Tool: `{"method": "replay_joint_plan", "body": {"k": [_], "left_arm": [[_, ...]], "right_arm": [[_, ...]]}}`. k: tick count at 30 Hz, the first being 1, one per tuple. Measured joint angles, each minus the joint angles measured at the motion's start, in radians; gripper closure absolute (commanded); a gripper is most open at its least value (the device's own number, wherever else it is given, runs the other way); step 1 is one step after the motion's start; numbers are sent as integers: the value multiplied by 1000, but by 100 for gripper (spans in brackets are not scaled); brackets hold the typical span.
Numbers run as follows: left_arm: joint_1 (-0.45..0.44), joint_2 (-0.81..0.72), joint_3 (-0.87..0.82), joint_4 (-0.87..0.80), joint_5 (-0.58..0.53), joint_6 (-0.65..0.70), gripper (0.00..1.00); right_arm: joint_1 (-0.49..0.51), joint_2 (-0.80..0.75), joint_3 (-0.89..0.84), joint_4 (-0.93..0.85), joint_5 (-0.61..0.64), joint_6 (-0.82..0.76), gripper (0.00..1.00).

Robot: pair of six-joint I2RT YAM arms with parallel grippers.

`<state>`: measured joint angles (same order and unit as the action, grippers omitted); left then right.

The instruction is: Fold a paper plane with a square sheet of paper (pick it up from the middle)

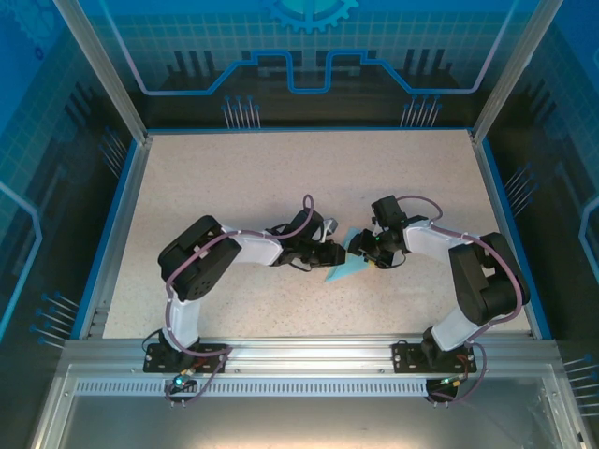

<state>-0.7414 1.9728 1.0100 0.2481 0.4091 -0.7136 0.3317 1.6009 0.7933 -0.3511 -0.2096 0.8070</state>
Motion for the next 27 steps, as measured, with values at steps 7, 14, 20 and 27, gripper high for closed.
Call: {"method": "replay_joint_plan", "body": {"k": [7, 14, 20, 27], "left_arm": [[0, 9, 19, -9, 19, 23, 89], [2, 27, 48, -16, 59, 35, 91], [6, 49, 55, -25, 76, 32, 91], [15, 54, 55, -27, 84, 19, 90]], "right_arm": [[-8, -3, -5, 8, -11, -7, 48], [-19, -4, -9, 13, -25, -23, 51], [-24, -32, -21, 11, -22, -50, 51], [-26, -64, -23, 9, -28, -74, 53]]}}
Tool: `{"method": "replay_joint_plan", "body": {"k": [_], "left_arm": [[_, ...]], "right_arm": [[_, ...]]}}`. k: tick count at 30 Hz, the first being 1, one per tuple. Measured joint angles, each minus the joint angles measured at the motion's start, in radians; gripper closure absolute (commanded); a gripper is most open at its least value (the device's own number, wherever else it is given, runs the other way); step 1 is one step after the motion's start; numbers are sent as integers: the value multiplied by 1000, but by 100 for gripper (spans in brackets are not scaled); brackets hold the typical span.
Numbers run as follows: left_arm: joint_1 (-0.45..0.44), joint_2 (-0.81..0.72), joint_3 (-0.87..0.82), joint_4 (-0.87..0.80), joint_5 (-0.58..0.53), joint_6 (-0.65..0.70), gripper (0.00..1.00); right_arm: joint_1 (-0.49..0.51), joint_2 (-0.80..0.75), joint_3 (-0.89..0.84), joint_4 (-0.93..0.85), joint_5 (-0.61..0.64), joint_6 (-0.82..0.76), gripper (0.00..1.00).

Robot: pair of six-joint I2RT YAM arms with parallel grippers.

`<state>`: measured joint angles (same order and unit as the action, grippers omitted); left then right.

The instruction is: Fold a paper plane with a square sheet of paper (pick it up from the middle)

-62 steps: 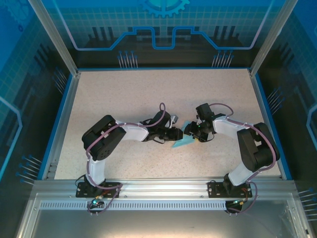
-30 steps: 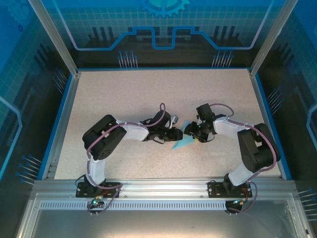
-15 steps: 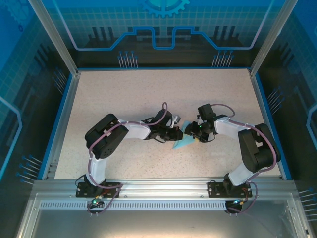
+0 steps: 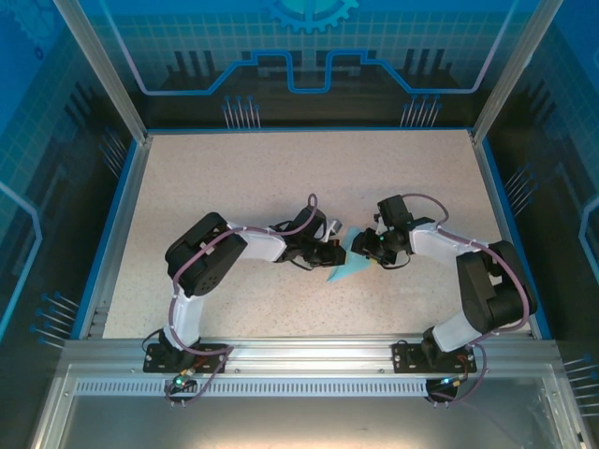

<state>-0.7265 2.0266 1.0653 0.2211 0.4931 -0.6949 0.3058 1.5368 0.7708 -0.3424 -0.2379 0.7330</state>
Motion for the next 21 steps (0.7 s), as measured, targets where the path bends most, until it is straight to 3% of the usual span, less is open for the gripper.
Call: {"method": "replay_joint_plan", "body": {"k": [21], "left_arm": [[17, 20, 0, 19, 40, -91, 90]], "right_arm": [[1, 82, 47, -2, -17, -45, 52]]}}
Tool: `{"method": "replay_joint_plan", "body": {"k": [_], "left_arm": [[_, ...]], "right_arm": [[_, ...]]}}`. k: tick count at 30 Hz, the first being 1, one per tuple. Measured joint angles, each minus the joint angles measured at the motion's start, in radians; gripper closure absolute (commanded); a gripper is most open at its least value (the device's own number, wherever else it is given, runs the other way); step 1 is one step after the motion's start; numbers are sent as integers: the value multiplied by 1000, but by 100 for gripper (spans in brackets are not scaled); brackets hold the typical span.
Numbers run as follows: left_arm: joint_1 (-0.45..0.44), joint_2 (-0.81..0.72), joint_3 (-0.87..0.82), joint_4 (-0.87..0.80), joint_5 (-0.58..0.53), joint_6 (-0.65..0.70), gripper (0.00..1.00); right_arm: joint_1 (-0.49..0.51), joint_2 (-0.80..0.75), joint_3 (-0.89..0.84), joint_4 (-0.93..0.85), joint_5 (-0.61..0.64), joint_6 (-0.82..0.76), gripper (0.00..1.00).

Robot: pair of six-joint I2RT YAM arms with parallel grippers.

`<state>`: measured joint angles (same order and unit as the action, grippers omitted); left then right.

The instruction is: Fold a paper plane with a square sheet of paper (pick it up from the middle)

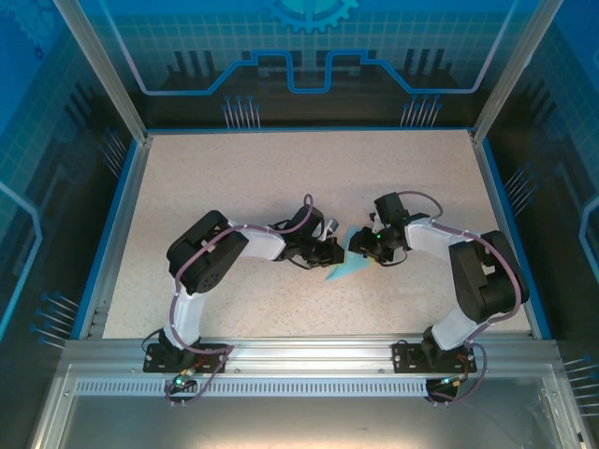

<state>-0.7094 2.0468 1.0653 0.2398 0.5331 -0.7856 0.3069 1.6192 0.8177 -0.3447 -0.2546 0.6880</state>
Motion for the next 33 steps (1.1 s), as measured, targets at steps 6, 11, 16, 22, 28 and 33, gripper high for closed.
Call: {"method": "replay_joint_plan", "body": {"k": [6, 11, 16, 22, 28, 33], "left_arm": [[3, 0, 0, 4, 1, -3, 87], [6, 0, 0, 17, 10, -18, 79], [8, -34, -26, 28, 11, -27, 70], [12, -106, -80, 28, -2, -28, 68], [17, -154, -125, 74, -16, -29, 67], [7, -172, -128, 118, -16, -28, 67]], "right_arm": [[0, 28, 24, -14, 5, 1, 52], [0, 46, 45, -39, 15, 19, 52], [0, 64, 66, -64, 20, 42, 52], [0, 74, 77, -78, 27, 56, 52], [0, 80, 85, -85, 27, 63, 51], [0, 83, 89, -90, 26, 71, 49]]}}
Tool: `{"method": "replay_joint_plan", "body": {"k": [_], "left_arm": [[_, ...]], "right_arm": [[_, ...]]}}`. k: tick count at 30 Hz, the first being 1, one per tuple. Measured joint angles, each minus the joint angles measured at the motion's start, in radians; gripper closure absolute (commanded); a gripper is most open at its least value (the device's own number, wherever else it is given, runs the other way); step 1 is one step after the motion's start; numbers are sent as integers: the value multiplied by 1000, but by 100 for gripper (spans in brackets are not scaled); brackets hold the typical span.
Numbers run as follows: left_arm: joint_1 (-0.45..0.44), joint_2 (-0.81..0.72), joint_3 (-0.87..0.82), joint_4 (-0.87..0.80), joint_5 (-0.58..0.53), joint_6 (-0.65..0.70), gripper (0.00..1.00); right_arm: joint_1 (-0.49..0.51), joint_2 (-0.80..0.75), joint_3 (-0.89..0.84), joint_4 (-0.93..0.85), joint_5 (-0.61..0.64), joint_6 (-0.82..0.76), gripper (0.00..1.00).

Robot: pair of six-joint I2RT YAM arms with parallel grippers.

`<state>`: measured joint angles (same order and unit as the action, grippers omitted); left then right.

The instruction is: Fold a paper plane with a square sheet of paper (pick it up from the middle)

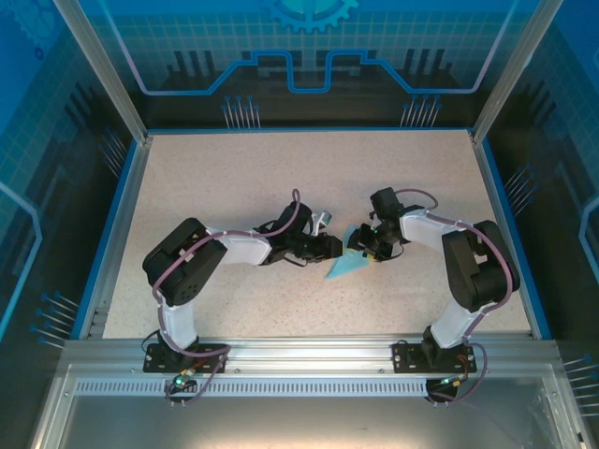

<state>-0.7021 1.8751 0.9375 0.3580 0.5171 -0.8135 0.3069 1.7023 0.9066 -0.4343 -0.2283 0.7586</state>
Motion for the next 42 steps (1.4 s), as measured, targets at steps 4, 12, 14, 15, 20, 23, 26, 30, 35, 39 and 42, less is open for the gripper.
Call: {"method": "replay_joint_plan", "body": {"k": [4, 12, 14, 15, 20, 23, 26, 30, 35, 39, 42], "left_arm": [[-25, 0, 3, 6, 0, 1, 68], [-37, 26, 16, -19, 0, 6, 69], [-37, 30, 21, -29, 0, 8, 69], [-37, 32, 25, -35, 0, 10, 69], [-37, 43, 40, -66, -9, 23, 70], [-37, 45, 44, -91, -26, 34, 71], [-37, 54, 51, -109, -40, 37, 72], [-37, 64, 55, -128, -57, 38, 74], [-37, 73, 57, -143, -76, 47, 76], [-37, 76, 63, -153, -80, 53, 78], [-37, 77, 64, -157, -83, 53, 79]], "right_arm": [[0, 8, 10, -9, 0, 5, 48], [1, 34, 46, -50, 0, 31, 47], [1, 39, 52, -56, 0, 34, 46], [1, 40, 55, -60, -1, 36, 46], [1, 45, 63, -68, -1, 47, 45], [1, 45, 63, -68, -1, 50, 45], [1, 45, 63, -68, -1, 50, 45], [1, 45, 64, -68, -1, 50, 45], [2, 46, 64, -69, 0, 50, 45], [2, 46, 64, -69, 0, 50, 45], [2, 47, 64, -70, 0, 50, 45]]}}
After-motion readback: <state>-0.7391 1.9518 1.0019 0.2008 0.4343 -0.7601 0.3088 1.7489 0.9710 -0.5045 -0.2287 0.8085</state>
